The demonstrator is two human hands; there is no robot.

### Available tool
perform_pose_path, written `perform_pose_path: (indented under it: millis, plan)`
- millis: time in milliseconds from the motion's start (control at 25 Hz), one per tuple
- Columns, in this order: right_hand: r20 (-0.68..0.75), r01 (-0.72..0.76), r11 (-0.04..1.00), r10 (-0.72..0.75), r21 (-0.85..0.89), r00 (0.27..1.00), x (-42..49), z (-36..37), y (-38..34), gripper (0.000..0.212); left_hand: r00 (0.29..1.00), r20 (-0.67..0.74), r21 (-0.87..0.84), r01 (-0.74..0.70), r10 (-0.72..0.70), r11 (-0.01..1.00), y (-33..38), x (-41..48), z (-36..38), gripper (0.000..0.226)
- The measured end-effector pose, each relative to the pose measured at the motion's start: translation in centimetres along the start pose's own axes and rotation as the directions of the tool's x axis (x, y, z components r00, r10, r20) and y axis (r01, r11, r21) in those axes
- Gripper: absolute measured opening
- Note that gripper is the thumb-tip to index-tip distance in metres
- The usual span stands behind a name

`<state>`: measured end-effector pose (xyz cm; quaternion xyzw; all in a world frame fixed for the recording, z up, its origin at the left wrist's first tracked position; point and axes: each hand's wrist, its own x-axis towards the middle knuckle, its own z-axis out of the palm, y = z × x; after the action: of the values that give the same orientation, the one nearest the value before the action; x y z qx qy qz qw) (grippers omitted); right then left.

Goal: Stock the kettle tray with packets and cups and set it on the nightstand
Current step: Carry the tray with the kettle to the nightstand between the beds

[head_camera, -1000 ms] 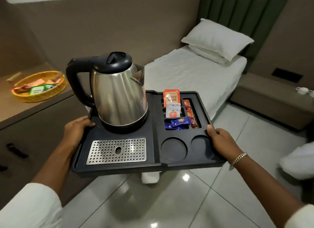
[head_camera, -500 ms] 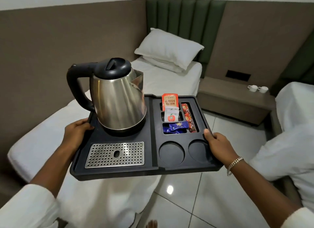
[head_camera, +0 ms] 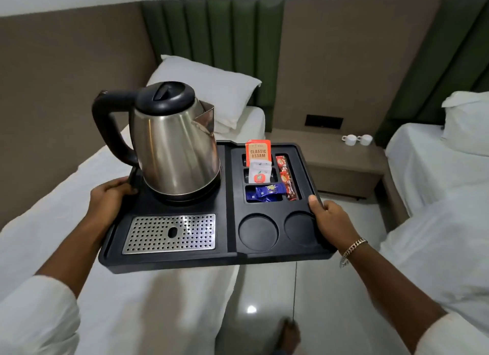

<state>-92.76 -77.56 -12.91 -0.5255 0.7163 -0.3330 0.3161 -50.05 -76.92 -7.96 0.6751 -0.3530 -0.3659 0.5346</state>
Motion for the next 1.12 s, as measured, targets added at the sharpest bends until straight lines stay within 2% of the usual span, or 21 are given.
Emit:
perform_pose_path:
  millis: [80, 240, 400, 640, 960, 1120]
  plan:
    - [-0.009, -0.017, 1.000, 0.017, -0.016, 1.000, 5.8, -1.5, -0.1, 0.050, 1.000, -0.024, -0.013, -0.001, 0.001, 1.000, 1.1, 4.0, 5.3, 0.033]
    - [0.000, -0.029, 0.999, 0.029, -0.019, 1.000, 17.1, -4.9, -0.7, 0.048, 1.000, 0.017, -0.035, -0.004, 0.004, 0.999, 4.5, 11.0, 15.3, 0.033]
    - [0.001, -0.039, 0.999, 0.039, -0.031, 0.999, 26.5, -6.7, -1.3, 0.051, 0.999, 0.037, -0.029, 0.009, -0.008, 1.000, 6.8, 17.7, 22.7, 0.031]
    - [-0.015, -0.059, 0.998, 0.059, 0.012, 0.998, 43.0, -5.1, -0.2, 0.055, 0.998, 0.068, -0.027, 0.001, 0.001, 1.000, 7.6, 31.4, 33.7, 0.033]
    - [-0.026, -0.103, 0.995, 0.104, 0.015, 0.994, 63.4, -4.3, -0.6, 0.045, 0.997, 0.079, 0.053, 0.006, -0.011, 0.999, 11.1, 48.6, 49.0, 0.031]
    - [-0.002, -0.098, 0.995, 0.098, 0.029, 0.995, 75.5, -3.0, 2.2, 0.036, 0.998, 0.057, 0.085, 0.001, -0.006, 0.996, 8.4, 56.4, 58.0, 0.032]
